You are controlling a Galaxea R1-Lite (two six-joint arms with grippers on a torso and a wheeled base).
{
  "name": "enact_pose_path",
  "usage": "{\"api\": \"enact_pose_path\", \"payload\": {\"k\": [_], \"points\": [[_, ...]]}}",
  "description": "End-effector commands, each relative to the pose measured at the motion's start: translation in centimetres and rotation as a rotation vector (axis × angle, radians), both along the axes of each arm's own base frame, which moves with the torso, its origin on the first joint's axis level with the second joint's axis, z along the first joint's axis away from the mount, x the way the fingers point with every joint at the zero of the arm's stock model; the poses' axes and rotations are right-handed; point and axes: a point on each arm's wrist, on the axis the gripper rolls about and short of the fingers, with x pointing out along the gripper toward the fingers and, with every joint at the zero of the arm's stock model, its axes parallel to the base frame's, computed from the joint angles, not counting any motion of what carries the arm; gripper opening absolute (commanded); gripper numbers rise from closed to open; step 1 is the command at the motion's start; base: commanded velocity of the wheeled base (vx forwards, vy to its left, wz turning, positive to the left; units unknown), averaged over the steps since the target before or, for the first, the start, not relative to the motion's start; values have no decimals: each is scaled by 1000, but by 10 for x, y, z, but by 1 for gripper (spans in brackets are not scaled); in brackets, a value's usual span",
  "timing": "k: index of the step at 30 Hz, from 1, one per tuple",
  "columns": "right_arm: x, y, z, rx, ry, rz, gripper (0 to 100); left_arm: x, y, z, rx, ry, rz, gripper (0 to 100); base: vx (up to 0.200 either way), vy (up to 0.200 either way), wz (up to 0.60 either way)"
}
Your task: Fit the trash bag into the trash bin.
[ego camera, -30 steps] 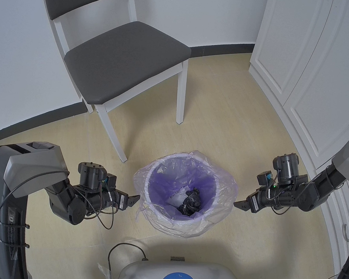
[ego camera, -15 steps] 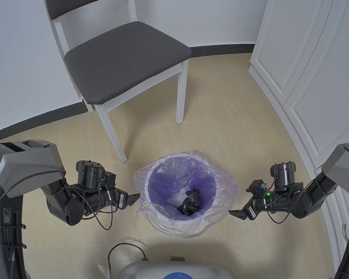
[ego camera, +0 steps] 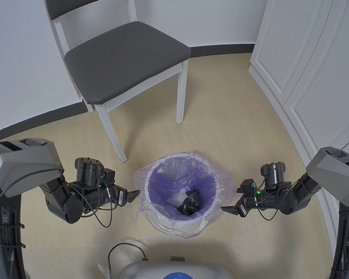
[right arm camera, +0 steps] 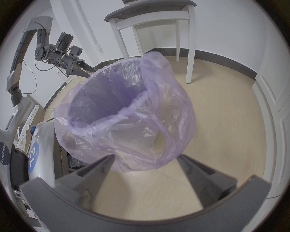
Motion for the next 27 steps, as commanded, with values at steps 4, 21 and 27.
{"api": "enact_pose_path", "payload": {"k": [4,21,27], "points": [[11,-1,-13,1,2,-7,0,3,0,-8,2,14,4,100,0,0,0],[53,15,-33,-7,49,7,0,9,-5,-14,4,14,-3,100,0,0,0],[56,10,-31,-27,78,12,0,10,-5,-14,4,14,4,100,0,0,0]]}}
